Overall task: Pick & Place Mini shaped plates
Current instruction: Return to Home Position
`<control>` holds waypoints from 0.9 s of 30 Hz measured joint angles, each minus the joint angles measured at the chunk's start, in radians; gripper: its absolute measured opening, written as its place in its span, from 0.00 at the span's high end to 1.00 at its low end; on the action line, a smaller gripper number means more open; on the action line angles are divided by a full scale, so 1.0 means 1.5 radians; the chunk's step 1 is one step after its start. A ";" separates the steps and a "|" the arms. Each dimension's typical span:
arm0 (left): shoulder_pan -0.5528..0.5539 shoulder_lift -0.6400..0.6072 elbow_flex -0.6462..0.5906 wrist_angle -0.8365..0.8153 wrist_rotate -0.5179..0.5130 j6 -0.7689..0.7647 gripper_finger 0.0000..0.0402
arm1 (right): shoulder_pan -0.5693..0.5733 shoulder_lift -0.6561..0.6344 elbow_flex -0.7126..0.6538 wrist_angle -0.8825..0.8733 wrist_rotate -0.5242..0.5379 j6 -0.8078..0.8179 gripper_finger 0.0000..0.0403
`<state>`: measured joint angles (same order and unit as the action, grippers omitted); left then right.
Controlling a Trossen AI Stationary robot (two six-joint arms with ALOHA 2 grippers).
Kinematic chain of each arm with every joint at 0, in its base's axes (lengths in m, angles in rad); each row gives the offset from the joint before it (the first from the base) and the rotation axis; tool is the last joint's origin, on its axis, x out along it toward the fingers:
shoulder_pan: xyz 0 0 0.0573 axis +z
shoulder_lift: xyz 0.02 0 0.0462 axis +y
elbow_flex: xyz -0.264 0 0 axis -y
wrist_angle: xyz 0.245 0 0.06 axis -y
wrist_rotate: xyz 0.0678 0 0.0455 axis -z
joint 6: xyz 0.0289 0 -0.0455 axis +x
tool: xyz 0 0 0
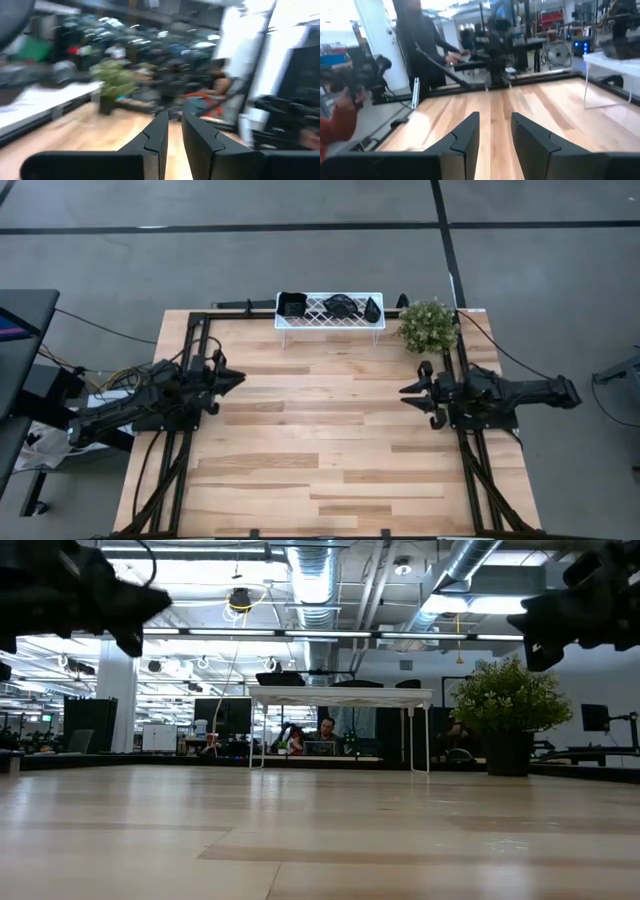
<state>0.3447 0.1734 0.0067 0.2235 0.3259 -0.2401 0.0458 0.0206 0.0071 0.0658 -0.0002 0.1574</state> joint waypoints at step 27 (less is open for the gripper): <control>0.000 0.007 -0.001 -0.003 -0.070 0.015 0.86 | -0.001 -0.005 -0.001 -0.004 0.000 0.001 0.73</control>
<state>0.3450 0.1841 0.0055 0.2185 0.2208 -0.2173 0.0443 0.0124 0.0063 0.0601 -0.0002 0.1585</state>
